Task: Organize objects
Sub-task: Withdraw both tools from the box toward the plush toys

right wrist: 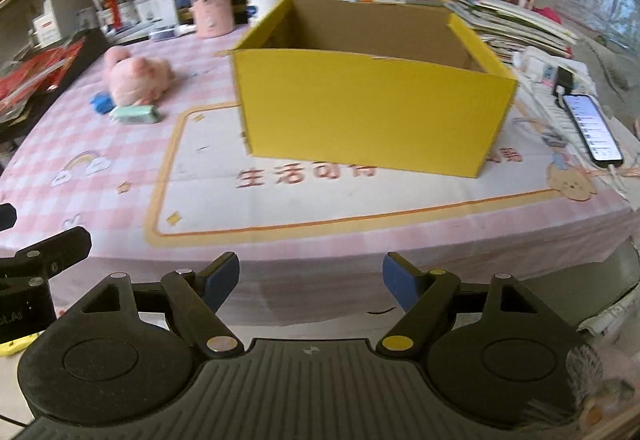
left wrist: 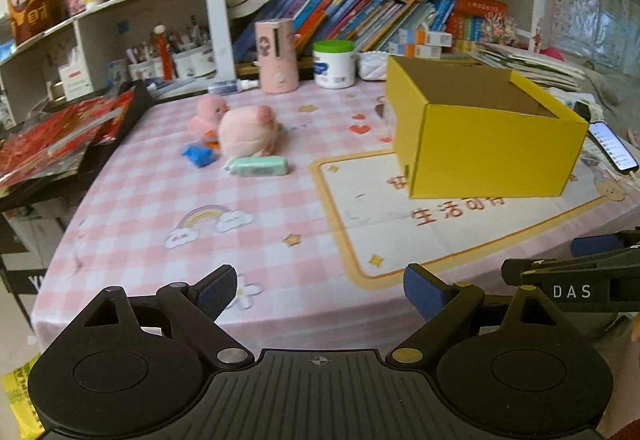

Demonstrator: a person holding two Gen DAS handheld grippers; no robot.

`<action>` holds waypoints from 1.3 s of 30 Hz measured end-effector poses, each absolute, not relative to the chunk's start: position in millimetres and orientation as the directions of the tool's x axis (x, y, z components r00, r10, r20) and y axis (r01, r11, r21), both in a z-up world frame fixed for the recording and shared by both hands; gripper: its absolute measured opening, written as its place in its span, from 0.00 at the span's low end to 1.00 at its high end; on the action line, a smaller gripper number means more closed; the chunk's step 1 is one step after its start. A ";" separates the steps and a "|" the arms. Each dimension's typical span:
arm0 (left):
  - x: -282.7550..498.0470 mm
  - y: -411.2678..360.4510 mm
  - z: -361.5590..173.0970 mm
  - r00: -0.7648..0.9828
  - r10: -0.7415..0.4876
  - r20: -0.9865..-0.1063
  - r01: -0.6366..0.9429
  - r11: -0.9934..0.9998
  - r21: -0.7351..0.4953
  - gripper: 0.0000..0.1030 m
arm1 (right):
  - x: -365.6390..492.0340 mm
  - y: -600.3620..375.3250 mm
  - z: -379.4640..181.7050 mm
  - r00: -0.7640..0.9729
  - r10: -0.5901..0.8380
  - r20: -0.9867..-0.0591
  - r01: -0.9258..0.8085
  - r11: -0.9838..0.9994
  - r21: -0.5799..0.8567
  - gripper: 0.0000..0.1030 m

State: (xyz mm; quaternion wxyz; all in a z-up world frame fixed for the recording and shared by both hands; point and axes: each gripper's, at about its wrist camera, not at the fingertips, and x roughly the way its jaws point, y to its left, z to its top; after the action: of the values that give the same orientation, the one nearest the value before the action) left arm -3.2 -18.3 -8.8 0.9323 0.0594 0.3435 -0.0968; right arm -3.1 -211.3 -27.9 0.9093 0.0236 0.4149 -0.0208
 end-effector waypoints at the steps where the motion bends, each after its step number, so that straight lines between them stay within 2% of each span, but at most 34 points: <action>1: -4.2 -14.7 -8.8 0.745 -0.135 -0.653 0.216 0.975 0.045 0.90 | -3.1 -207.4 -28.3 0.654 -0.010 -0.757 0.048 0.998 0.028 0.76; 19: -16.4 54.8 2.6 0.791 -0.029 -0.611 0.077 0.996 0.053 0.90 | 2.9 -133.6 -16.0 0.686 0.095 -0.721 -0.107 0.994 0.028 0.77; 39: 30.1 76.9 -6.6 0.769 0.040 -0.637 -0.007 0.999 0.054 0.90 | 62.7 -96.9 -23.2 0.653 0.162 -0.740 -0.212 0.977 0.027 0.78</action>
State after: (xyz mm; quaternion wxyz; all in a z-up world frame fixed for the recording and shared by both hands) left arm 30.1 76.9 -6.6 0.9403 0.0242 0.3393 0.0125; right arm 62.7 -96.9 -23.2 0.9085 -0.0311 0.4037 0.1029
